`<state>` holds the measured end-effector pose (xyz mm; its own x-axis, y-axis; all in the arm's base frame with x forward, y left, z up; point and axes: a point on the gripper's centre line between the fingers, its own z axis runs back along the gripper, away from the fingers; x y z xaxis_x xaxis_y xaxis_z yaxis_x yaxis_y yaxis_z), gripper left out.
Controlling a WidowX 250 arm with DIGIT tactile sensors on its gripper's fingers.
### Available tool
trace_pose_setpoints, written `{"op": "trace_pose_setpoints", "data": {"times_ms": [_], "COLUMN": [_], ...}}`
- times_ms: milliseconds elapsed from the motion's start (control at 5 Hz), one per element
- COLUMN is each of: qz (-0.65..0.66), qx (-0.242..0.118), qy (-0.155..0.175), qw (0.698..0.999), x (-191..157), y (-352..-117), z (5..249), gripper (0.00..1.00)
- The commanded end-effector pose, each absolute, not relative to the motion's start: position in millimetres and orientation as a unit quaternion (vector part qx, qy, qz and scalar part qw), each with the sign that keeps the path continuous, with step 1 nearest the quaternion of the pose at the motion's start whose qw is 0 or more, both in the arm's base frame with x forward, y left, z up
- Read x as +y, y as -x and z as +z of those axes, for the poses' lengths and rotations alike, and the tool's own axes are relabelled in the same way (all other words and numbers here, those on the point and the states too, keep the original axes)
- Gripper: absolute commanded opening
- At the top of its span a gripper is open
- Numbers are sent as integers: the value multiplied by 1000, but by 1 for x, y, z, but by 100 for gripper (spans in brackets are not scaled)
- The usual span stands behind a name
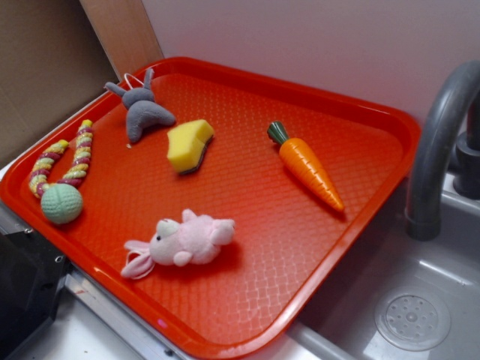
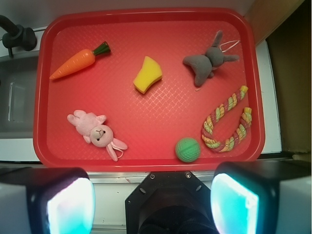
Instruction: Grab the carrot.
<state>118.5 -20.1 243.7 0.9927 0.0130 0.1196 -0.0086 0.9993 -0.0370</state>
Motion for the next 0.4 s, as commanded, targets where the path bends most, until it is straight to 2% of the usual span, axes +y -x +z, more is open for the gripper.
{"op": "trace_pose_setpoints", "data": {"times_ms": [0,200], "qz": [5,26], "qx": [-60,-80], "qy": [18,52], "qw": [998,995], "x": [-20,-56], "y": [-119,-132], "z": [244,247], "gripper": [100,100]}}
